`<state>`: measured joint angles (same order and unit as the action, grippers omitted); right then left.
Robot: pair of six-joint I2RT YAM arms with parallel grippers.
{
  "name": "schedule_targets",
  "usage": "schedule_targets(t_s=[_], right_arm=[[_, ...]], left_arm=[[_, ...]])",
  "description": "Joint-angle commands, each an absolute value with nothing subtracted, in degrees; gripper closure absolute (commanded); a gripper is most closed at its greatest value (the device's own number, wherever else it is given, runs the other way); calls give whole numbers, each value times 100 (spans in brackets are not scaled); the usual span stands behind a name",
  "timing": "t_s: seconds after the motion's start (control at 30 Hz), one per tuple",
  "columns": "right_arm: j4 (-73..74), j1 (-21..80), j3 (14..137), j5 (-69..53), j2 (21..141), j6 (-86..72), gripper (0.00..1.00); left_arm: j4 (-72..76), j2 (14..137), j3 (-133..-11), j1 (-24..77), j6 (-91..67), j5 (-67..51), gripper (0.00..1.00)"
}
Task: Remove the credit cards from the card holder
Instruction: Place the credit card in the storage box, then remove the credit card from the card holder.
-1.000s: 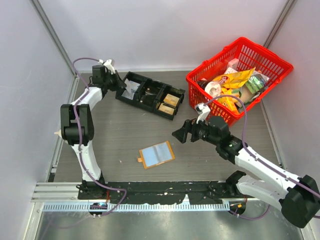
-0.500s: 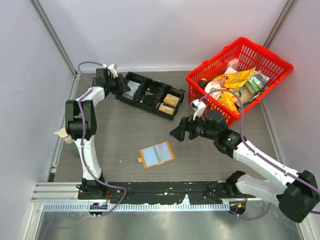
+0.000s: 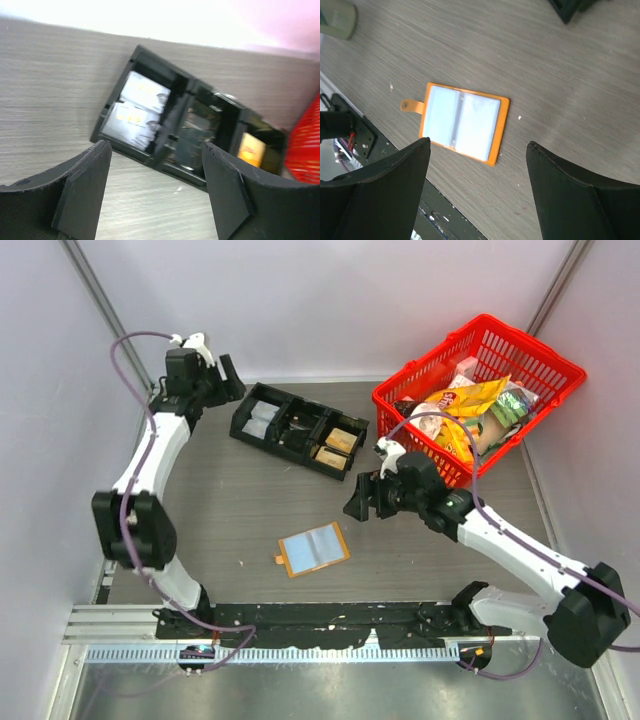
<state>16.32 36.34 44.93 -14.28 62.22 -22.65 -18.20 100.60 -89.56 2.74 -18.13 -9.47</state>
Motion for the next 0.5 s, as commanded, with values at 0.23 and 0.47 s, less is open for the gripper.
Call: schedule_targets(t_s=[0.23, 0.47], right_arm=[[1811, 4429, 5001, -766, 7365, -2478, 25], [1459, 4807, 5045, -668, 8111, -2707, 36]], left_arm=[[-2285, 7209, -6445, 2310, -3118, 369, 31], [-1960, 6224, -4871, 3637, -3972, 746, 44]])
